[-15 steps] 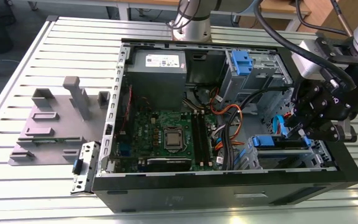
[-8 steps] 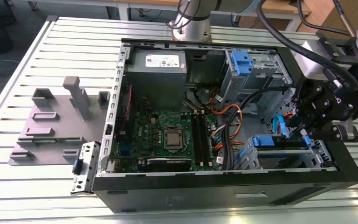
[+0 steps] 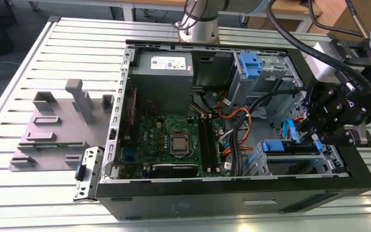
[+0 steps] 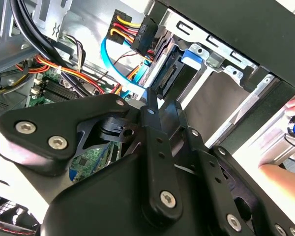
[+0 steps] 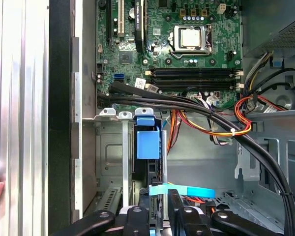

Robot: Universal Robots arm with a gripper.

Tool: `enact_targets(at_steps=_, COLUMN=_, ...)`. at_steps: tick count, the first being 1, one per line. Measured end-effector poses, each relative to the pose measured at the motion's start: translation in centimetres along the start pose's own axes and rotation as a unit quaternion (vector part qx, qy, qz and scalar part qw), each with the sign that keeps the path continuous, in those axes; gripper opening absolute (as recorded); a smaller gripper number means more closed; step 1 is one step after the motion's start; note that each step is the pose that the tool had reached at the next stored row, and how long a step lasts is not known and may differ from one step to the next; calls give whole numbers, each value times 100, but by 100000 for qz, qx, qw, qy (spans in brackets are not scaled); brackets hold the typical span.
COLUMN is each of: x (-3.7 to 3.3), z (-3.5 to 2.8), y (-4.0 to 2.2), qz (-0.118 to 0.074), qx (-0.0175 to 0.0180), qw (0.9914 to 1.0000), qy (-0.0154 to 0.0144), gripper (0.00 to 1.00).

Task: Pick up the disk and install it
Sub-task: 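Insert the second disk wire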

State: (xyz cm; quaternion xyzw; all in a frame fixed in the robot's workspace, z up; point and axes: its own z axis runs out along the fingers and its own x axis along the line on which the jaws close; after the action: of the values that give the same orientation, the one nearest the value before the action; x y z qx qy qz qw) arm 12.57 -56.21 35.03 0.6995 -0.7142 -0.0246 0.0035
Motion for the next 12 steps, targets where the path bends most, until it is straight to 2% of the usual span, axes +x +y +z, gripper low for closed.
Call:
enact_targets(at_steps=4, x=0, z=0, y=-1, qz=1, qx=0, qw=100000, qy=-1, gripper=31)
enact_targets(at_steps=5, x=0, z=0, y=-1, qz=0, qx=0, qw=100000, qy=1, gripper=36)
enact_targets(at_steps=6, x=0, z=0, y=-1, qz=0, qx=-1, qw=100000, qy=1, gripper=36)
enact_targets(at_steps=8, x=0, z=0, y=-2, qz=0, qx=0, qw=100000, qy=2, gripper=48)
enact_targets(at_steps=10, x=0, z=0, y=-2, qz=1, qx=3, qw=100000, qy=1, gripper=48)
enact_targets(at_steps=11, x=0, z=0, y=-2, qz=2, qx=1, qw=100000, qy=-1, gripper=55)
enact_targets(at_steps=12, x=0, z=0, y=-3, qz=-2, qx=0, qw=100000, qy=-2, gripper=55)
